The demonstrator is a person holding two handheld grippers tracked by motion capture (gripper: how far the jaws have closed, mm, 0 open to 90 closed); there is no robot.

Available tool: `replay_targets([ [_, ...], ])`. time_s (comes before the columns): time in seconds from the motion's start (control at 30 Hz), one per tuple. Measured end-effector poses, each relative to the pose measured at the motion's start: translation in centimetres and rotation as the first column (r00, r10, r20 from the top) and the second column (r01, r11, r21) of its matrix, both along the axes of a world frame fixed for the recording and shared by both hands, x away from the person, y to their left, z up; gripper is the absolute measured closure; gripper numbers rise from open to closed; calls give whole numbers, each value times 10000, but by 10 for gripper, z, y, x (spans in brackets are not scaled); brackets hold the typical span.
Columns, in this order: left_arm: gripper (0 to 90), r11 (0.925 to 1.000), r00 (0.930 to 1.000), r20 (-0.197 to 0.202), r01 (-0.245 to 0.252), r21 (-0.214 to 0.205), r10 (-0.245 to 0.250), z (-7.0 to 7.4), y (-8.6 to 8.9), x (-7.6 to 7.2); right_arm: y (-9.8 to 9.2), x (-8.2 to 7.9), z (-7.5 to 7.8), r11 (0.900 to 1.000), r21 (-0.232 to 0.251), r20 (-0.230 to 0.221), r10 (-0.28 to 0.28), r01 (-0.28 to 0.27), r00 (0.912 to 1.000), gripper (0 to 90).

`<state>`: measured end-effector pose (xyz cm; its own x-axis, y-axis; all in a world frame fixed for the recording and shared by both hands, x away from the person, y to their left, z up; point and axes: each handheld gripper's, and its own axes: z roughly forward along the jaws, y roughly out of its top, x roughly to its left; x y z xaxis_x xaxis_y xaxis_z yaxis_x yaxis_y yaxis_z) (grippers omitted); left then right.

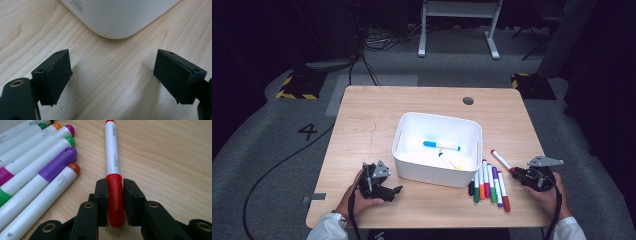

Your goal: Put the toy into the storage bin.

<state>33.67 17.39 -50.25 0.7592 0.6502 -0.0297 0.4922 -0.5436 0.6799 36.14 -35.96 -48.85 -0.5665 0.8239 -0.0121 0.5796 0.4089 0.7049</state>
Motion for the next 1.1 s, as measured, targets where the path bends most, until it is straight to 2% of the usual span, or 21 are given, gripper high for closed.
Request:
replay_targets([
  [0.13,148,10000,10000,-2,2,-2,-2,0,0,0,-2,-1,10,9997,251,333,-46,37,9994,748],
  [0.2,148,10000,10000,-14,3,-11,-3,0,0,0,-2,-2,19,9990,447,565,16,-41,9984,749],
  [0.4,148,10000,10000,-13,2,-7,-2,0,0,0,3,-5,45,9981,480,1236,334,-396,9918,749],
  [0.5,148,10000,10000,1,1,-1,-1,0,0,0,5,-6,63,9957,779,1584,380,-509,9866,749],
  [0.6,148,10000,10000,-2,2,-2,-2,0,0,0,8,-7,79,9941,813,1951,553,-723,9792,749],
  [0.8,148,10000,10000,-7,4,1,-4,0,0,0,23,-6,113,9864,994,2698,998,-1308,9577,750],
  [0.97,148,10000,10000,22,-59,2,59,0,0,0,40,-2,134,9796,818,3037,1510,-1837,9407,750],
  [1.1,148,10000,10000,19,-55,-1,55,0,0,0,53,1,146,9682,992,3250,1867,-2297,9271,749],
])
